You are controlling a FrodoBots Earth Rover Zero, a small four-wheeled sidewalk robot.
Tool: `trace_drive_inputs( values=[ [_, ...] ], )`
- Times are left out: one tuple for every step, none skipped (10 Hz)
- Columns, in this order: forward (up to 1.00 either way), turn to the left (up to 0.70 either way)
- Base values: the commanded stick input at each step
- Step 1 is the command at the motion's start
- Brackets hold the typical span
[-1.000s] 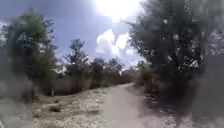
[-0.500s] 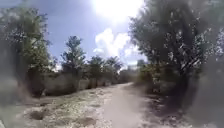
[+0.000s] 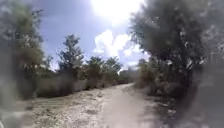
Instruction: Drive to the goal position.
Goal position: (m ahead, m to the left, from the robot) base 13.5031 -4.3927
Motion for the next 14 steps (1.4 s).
trace_drive_inputs(
  values=[
    [0.70, 0.00],
    [0.70, 0.00],
    [0.70, 0.03],
    [0.70, 0.24],
    [0.70, 0.35],
    [0.70, 0.35],
    [0.70, 0.08],
    [0.70, 0.00],
    [0.70, 0.00],
    [0.70, 0.00],
    [0.70, 0.00],
    [0.70, 0.00],
    [0.70, 0.00],
    [0.70, 0.00]
  ],
)
